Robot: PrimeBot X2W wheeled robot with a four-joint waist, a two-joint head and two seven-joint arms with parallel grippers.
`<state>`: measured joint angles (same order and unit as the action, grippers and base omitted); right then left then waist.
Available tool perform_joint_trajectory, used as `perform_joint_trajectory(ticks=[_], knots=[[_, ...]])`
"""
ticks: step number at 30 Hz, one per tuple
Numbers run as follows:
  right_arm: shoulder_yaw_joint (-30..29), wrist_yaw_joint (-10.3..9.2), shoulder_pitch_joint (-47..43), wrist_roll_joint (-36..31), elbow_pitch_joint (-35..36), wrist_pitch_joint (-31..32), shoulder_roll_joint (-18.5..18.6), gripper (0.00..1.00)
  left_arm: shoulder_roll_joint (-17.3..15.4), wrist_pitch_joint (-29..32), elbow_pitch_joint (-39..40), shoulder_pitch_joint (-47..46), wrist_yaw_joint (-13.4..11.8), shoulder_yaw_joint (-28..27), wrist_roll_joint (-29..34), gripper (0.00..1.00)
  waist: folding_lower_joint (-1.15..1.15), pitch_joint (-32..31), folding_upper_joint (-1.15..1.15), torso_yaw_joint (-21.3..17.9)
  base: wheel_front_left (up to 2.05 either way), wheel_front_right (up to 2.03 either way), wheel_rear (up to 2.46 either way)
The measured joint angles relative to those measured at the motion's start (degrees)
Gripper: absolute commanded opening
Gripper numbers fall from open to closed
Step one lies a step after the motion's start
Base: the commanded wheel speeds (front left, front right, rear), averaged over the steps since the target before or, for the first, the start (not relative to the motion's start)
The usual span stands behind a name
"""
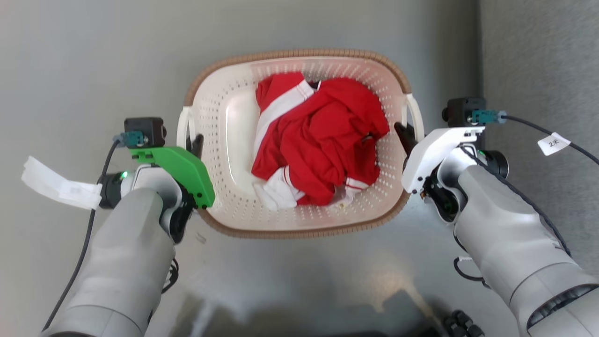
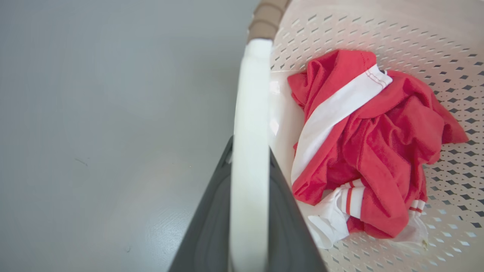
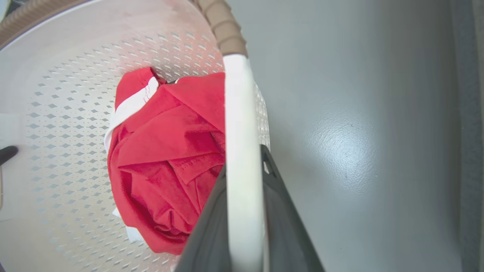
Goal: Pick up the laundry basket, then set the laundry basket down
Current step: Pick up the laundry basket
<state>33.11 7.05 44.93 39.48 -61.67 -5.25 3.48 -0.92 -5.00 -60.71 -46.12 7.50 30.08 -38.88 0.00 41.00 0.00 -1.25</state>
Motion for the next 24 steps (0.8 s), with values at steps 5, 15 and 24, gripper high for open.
perform_joint_trajectory(ticks=[5,15,24], knots=[[1.7,-0.07,-1.0,1.9,0.0,1.9,0.1,0.00,0.0,1.0,-1.0,1.2,0.0,0.8,-1.6,0.00,-0.01,-4.0,0.00,-0.2,0.00,0.00,0.00],[4.4,-0.07,-3.6,4.1,-1.0,5.3,-0.1,0.00,0.1,4.5,-2.9,4.0,0.0,1.8,-5.3,0.00,-0.01,-12.1,0.00,-0.9,0.00,0.00,0.00],[7.3,-0.07,-6.9,6.5,-2.4,10.4,-0.6,0.00,0.3,7.4,-5.3,8.5,0.0,3.4,-7.3,0.00,-0.01,-20.4,0.00,-1.5,0.00,0.00,0.00]])
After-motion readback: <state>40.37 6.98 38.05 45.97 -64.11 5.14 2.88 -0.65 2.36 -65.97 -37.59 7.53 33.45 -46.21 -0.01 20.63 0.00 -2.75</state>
